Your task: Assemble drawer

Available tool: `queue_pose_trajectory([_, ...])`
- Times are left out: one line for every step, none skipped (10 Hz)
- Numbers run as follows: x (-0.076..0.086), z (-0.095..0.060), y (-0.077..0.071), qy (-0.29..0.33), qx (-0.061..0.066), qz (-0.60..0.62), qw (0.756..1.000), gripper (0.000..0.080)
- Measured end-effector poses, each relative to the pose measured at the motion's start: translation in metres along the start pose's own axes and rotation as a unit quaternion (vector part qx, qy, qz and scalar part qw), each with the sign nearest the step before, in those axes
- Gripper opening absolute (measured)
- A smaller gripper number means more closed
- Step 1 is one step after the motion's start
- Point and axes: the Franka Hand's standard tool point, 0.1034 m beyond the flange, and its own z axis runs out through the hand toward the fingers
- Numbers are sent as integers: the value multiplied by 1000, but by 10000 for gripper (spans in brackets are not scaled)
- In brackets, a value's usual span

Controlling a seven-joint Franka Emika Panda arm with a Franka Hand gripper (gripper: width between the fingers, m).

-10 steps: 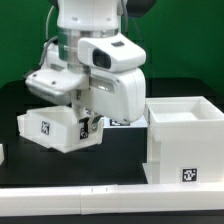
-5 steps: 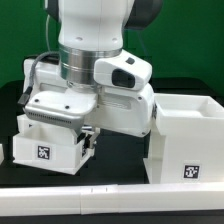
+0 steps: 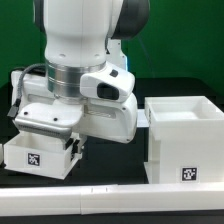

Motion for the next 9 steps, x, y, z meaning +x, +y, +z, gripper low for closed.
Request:
queue_pose_trajectory([0,0,0,0,0,0,1000,36])
queue_pose_trajectory([0,0,0,0,0,0,1000,220])
queue_pose_trajectory([0,0,0,0,0,0,1000,220])
queue_pose_trajectory([0,0,-1,0,0,0,1000,416])
queue_pose_trajectory([-4,-7,-8,-2,4,-5,1000,416])
queue_pose_trajectory([-11,-19,-16,-9,7,-2,1000,582])
queue_pose_trajectory([-15,-30,-19,-18,7,6,1000,629])
queue_pose_trajectory([-23,-47,-26,-26,4,64,998,629])
queue_pose_trajectory([-43,-72,-31,-49,1,126,991,646])
